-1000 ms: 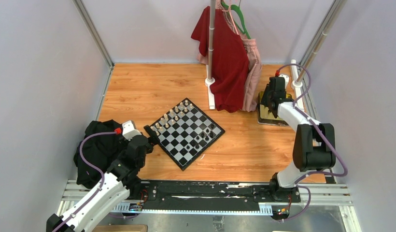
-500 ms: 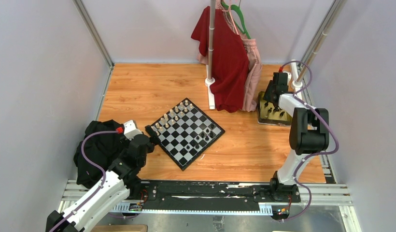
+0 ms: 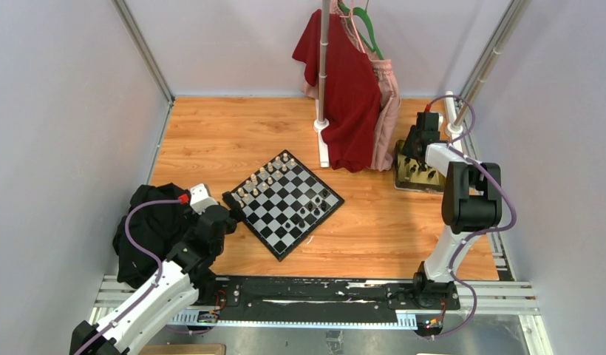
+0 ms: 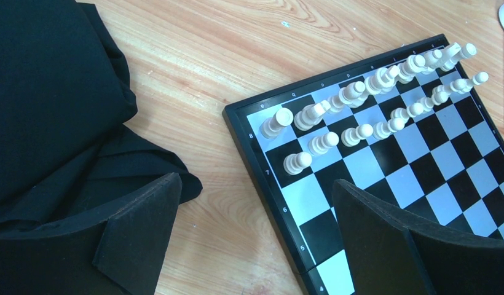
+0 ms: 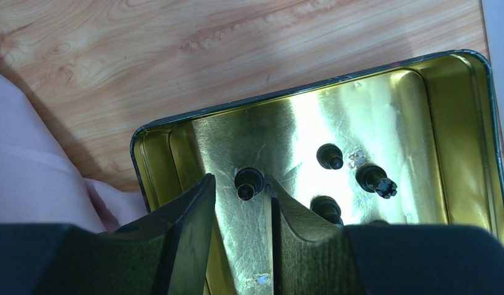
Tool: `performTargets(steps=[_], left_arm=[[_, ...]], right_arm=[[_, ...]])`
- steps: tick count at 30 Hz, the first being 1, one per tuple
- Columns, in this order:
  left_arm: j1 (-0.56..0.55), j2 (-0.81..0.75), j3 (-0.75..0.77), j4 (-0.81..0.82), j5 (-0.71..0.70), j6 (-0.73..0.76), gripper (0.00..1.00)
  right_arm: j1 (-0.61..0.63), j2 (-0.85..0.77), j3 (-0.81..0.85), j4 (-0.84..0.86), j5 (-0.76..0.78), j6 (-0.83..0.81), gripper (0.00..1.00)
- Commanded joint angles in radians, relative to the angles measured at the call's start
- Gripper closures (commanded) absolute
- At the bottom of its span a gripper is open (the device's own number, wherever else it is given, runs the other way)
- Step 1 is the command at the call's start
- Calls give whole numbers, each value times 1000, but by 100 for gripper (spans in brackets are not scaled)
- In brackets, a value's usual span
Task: Set up the chess pieces on the board
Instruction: Pick up the chess piece from the storage box.
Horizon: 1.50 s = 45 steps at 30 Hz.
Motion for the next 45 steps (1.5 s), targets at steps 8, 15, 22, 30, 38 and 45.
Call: performTargets(steps=[8,15,22,30,38,45], left_arm=[[-7,-9,15,23,-4,9,0],[-7,-9,15,26,-3,9,0],[-6,-10,16,25,-3,11,0],[-7,-20,14,22,-6,10,0],[-7,-55,5,11,-10,6,0],[-7,-77,0,6,-17,6,0]], right_arm=[[-20,30,31,-23,-20,13,69],[-22,27,32,-28,-21,12,83],[-25,13,30,-38,-25,8,100],[-25,-70,26,-53,-28,6,100],[-15,-184,-13,-75,-29,10,100],[60,-372,-113,-113,-18,12,100]])
